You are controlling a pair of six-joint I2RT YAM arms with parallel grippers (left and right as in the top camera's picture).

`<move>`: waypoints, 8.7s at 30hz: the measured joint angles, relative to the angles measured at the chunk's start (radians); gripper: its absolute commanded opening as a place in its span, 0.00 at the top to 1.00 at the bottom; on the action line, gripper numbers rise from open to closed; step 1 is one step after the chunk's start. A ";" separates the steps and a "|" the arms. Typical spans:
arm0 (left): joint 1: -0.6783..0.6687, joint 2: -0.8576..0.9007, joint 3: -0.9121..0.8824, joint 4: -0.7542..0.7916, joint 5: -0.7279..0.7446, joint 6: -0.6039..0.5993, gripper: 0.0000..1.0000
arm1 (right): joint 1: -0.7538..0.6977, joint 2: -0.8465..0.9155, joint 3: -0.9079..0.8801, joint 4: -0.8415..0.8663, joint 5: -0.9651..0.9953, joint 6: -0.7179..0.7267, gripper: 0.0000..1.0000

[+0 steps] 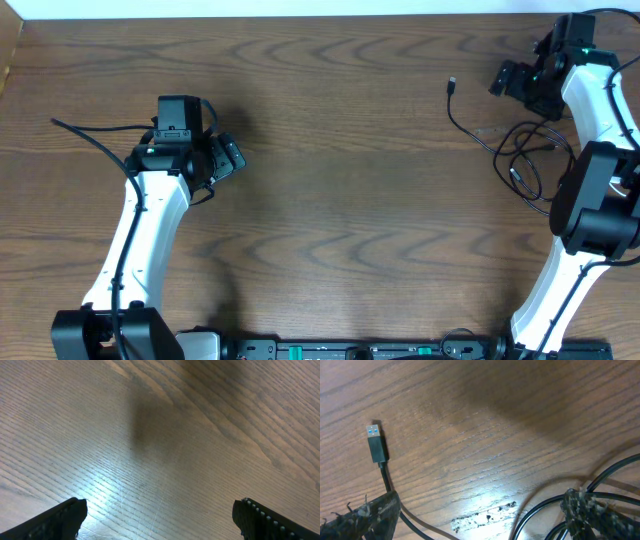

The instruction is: Untangle cables

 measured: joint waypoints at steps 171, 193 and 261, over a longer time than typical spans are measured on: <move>-0.020 -1.447 -1.057 0.676 -0.067 0.234 0.02 | 0.000 0.000 0.001 0.000 0.000 0.007 0.01; -0.020 -1.453 -1.054 0.670 -0.024 0.271 0.02 | 0.000 0.000 0.001 0.000 0.000 0.007 0.01; -0.020 -1.453 -1.054 0.669 -0.024 0.271 0.02 | 0.000 0.000 0.001 0.000 0.000 0.007 0.01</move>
